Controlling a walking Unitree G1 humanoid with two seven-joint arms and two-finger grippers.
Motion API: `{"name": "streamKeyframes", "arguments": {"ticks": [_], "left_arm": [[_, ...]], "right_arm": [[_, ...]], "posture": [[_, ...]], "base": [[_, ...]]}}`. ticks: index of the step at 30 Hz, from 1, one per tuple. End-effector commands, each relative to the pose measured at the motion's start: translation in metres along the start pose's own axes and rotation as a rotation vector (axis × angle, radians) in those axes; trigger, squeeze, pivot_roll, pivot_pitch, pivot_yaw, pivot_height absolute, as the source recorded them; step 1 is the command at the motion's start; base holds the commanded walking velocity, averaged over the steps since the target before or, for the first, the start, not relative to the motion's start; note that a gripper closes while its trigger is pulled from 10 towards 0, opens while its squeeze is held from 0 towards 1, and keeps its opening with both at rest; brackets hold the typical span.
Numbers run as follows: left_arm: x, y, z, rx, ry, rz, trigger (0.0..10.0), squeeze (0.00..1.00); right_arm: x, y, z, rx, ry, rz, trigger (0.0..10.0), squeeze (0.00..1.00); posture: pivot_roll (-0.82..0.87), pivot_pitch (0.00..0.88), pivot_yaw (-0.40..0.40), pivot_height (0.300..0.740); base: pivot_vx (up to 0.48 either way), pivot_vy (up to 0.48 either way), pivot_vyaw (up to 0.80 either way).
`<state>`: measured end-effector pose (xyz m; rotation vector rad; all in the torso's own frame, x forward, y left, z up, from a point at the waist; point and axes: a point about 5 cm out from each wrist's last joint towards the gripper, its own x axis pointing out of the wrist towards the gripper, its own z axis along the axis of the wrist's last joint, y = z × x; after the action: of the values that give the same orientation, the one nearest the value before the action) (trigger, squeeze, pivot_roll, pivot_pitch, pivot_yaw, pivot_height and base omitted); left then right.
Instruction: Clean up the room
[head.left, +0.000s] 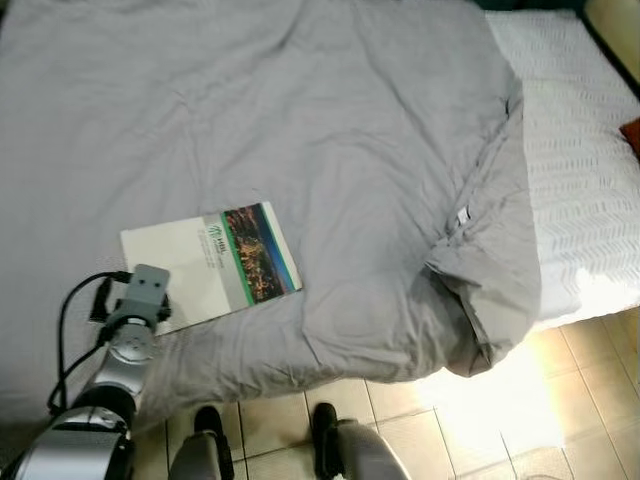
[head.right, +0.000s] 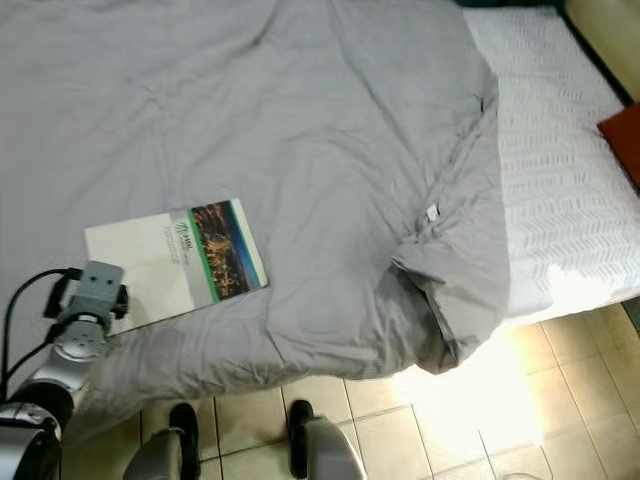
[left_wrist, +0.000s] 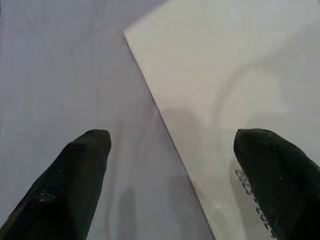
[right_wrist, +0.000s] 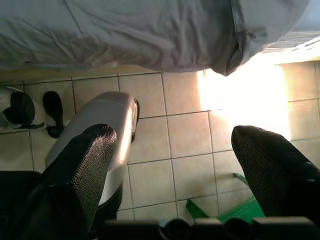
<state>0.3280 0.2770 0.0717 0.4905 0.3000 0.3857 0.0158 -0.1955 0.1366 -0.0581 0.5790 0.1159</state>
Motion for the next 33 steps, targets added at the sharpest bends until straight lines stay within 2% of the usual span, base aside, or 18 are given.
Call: {"name": "streamKeyframes", "arguments": {"ticks": [1,2,7,9,10,11,12,17,19,20,21,22,25,27,28,29,32,33], "left_arm": [[-0.008,-0.001,-0.024,-0.060,0.100,0.007,10.0,0.00],[-0.015,-0.006,-0.042,-0.139,0.192,-0.010,10.0,0.00],[-0.029,-0.018,-0.066,-0.257,0.312,-0.020,10.0,0.00],[-0.037,-0.031,-0.074,-0.300,0.360,-0.046,10.0,0.00],[-0.042,-0.044,-0.075,-0.329,0.376,-0.089,10.0,0.00],[-0.042,-0.044,-0.075,-0.329,0.376,-0.089,10.0,0.00],[-0.046,-0.053,-0.075,-0.348,0.385,-0.118,10.0,0.00],[-0.073,-0.121,-0.056,-0.285,0.302,-0.452,10.0,0.00],[-0.080,-0.131,-0.055,-0.271,0.288,-0.502,10.0,0.00],[-0.080,-0.131,-0.055,-0.271,0.288,-0.502,10.0,0.00],[-0.096,-0.149,-0.056,-0.298,0.286,-0.584,10.0,0.00],[-0.096,-0.149,-0.056,-0.298,0.286,-0.584,10.0,0.00],[-0.121,-0.173,-0.054,-0.318,0.241,-0.696,10.0,0.00],[-0.129,-0.175,-0.053,-0.343,0.170,-0.716,10.0,0.00],[-0.129,-0.175,-0.053,-0.343,0.170,-0.716,10.0,0.00],[-0.133,-0.168,-0.052,-0.366,0.098,-0.718,10.0,0.00],[-0.136,-0.162,-0.052,-0.381,0.058,-0.725,10.0,0.00],[-0.140,-0.151,-0.049,-0.392,0.011,-0.729,10.0,0.00]], "right_arm": [[-0.007,-0.003,-0.002,-0.001,0.044,-0.010,10.0,0.00],[-0.008,-0.001,-0.002,0.002,0.053,-0.004,10.0,0.00],[-0.007,0.001,-0.003,0.010,0.059,0.012,10.0,0.00],[-0.006,0.002,-0.004,0.012,0.062,0.022,10.0,0.00],[-0.005,0.002,-0.005,0.014,0.065,0.029,10.0,0.00],[-0.005,0.002,-0.005,0.014,0.065,0.029,10.0,0.00],[-0.005,0.002,-0.006,0.016,0.067,0.033,10.0,0.00],[0.000,0.002,-0.009,0.021,0.068,0.036,10.0,0.00],[0.002,0.002,-0.011,0.022,0.069,0.037,10.0,0.00],[0.002,0.002,-0.011,0.022,0.069,0.037,10.0,0.00],[0.004,0.003,-0.013,0.025,0.070,0.036,10.0,0.00],[0.004,0.003,-0.013,0.025,0.070,0.036,10.0,0.00],[0.008,0.002,-0.016,0.027,0.067,0.034,10.0,0.00],[0.012,0.002,-0.016,0.030,0.055,0.033,10.0,0.00],[0.012,0.002,-0.016,0.030,0.055,0.033,10.0,0.00],[0.015,0.002,-0.016,0.032,0.047,0.032,10.0,0.00],[0.018,0.003,-0.017,0.035,0.043,0.035,10.0,0.00],[0.020,0.004,-0.017,0.037,0.038,0.040,10.0,0.00]], "posture": [[-0.47,0.505,-0.224,0.740],[-0.47,0.510,-0.222,0.740],[-0.44,0.504,-0.219,0.740],[-0.44,0.508,-0.220,0.740],[-0.43,0.512,-0.217,0.740],[-0.43,0.512,-0.217,0.740],[-0.43,0.512,-0.217,0.740],[-0.40,0.505,-0.197,0.740],[-0.40,0.504,-0.194,0.740],[-0.40,0.504,-0.194,0.740],[-0.38,0.496,-0.176,0.740],[-0.38,0.496,-0.176,0.740],[-0.37,0.481,-0.164,0.740],[-0.36,0.477,-0.157,0.740],[-0.36,0.477,-0.157,0.740],[-0.35,0.473,-0.151,0.740],[-0.33,0.466,-0.144,0.740],[-0.32,0.464,-0.141,0.740]], "base": [[0.000,0.000,0.00],[0.000,0.000,0.00],[0.000,0.000,0.00],[0.000,0.000,0.00],[0.000,0.000,0.00],[0.000,0.000,0.00],[0.000,0.000,0.00],[0.000,0.000,0.00],[0.000,0.000,0.00],[0.000,0.000,0.00],[0.000,0.000,0.00],[0.000,0.000,0.00],[0.000,0.000,0.00],[0.000,0.000,0.00],[0.000,0.000,0.00],[0.000,0.000,0.00],[0.000,0.000,0.00],[0.000,0.000,0.00]]}}
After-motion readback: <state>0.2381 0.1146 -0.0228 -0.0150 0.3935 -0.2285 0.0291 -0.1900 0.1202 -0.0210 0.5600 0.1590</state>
